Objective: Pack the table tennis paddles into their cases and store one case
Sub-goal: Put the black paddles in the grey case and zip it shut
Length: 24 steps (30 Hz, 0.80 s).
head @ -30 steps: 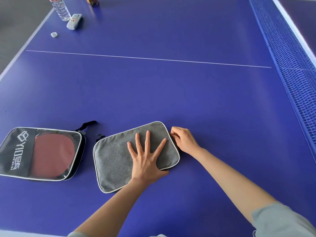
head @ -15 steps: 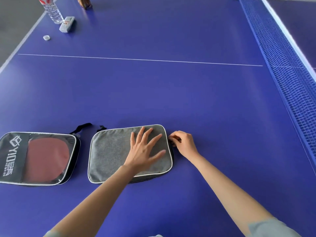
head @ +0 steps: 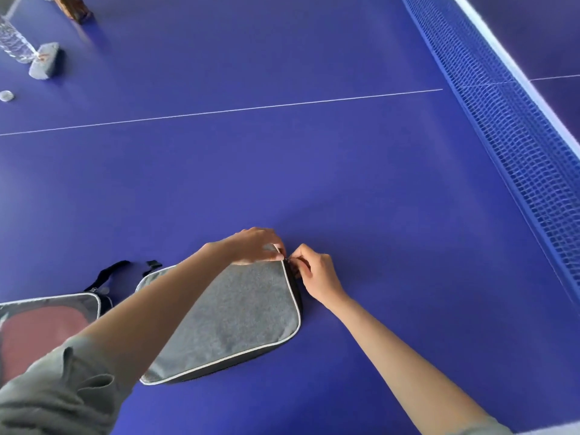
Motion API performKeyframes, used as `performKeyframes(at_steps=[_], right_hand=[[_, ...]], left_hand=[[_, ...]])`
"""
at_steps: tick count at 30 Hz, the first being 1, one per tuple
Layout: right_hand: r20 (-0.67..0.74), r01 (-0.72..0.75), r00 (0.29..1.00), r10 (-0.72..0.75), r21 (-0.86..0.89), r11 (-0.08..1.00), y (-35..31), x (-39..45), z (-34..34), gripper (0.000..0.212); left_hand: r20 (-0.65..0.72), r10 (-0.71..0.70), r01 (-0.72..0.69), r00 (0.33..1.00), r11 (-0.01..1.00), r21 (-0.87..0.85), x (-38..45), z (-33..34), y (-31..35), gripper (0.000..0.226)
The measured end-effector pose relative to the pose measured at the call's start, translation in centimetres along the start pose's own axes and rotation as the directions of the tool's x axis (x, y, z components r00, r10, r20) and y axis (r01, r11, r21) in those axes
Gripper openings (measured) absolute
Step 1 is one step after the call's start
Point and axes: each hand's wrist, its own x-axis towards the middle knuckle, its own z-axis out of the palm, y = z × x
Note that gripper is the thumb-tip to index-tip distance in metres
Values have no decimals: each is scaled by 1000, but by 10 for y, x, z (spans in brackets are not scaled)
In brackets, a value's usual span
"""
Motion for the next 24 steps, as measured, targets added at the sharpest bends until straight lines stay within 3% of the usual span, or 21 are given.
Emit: performKeyframes(at_steps=[4,11,17,24], right_hand=[[-31,-19,999,20,22,1000,-5,1,2,12],[-170,-224,954,248,151,963,-25,-17,9,10],[-104,-414,876,471,338,845,-33,-39,11,21],[-110,-429,835,539,483,763,-45,-50,31,32]], left_hand=[[19,44,-44,999,999,1,5,1,-6,20],[-193,38,-81,980,972,-220,9,9,-20,10],[-197,30,-68,980,980,-189,14,8,-19,13],[-251,22,-52,968,992,-115,17,10,-15,24]])
